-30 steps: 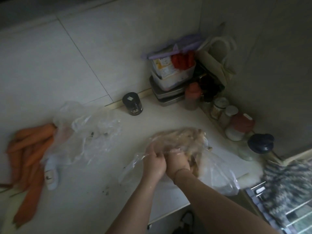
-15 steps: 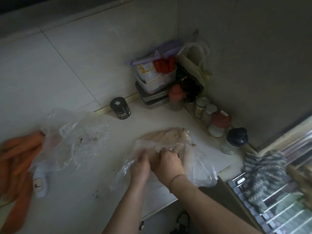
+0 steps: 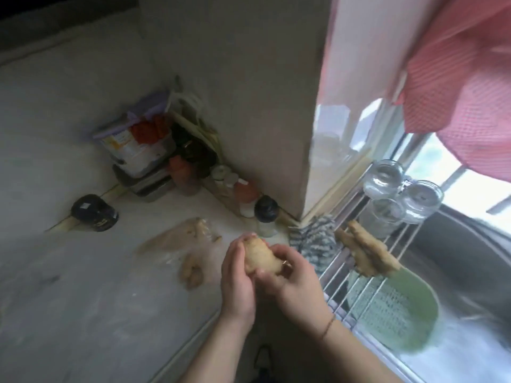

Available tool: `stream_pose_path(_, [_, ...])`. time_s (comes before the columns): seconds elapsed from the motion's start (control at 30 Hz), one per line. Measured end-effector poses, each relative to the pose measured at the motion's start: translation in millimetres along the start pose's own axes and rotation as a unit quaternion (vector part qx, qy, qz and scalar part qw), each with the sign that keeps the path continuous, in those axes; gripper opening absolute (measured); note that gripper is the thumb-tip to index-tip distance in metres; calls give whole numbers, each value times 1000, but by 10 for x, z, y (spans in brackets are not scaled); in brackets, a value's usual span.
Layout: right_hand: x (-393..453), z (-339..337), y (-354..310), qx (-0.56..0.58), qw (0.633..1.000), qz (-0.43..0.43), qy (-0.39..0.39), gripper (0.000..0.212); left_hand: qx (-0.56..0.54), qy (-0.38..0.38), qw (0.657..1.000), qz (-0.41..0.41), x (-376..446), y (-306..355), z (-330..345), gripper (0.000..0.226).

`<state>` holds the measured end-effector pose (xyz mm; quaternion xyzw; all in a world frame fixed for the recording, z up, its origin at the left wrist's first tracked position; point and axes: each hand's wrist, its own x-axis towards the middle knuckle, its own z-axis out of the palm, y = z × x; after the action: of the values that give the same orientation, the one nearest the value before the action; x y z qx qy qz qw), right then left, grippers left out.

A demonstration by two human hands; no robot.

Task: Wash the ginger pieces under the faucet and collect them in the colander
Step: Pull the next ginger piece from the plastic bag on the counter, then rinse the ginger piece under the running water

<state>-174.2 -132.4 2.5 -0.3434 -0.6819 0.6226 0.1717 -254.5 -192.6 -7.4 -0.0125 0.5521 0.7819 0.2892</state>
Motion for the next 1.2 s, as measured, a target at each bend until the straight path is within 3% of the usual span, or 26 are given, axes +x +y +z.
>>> stream_pose_path(0.2, [-317, -1226, 343, 101, 986, 14, 135, 29, 73, -193, 978, -23, -343, -587, 932, 36])
stream_pose_path(0.43, [-835, -2244, 699, 187, 947, 51, 255, 28, 91, -320, 928, -169, -809, -1331, 1752, 48])
stream_pose_path(0.73, [-1173, -2910, 1133, 225, 897, 76, 372, 28, 135, -369, 883, -257, -1288, -1956, 2414, 33])
stream_pose_path(0.8, [-1210, -2952, 1220, 239, 892, 79, 375, 33, 138, -379, 877, -260, -1367, -2019, 2449, 43])
stream_pose_path(0.9, [-1245, -2946, 1276, 240, 901, 97, 348, 34, 171, -391, 872, -239, -1448, -2138, 2437, 40])
stream_pose_path(1.0, [-1244, -2924, 1335, 178, 917, 107, 342, 20, 170, -346, 889, -245, -1525, -2232, 2463, 25])
stream_pose_path(1.1, [-1254, -2898, 1356, 48, 928, 115, 352, 28, 150, -296, 904, -268, -1565, -2266, 2510, 6])
stream_pose_path(1.2, [-1264, -2861, 1321, -17, 925, 95, 369, 35, 151, -236, 915, -290, -1504, -2290, 2586, 15])
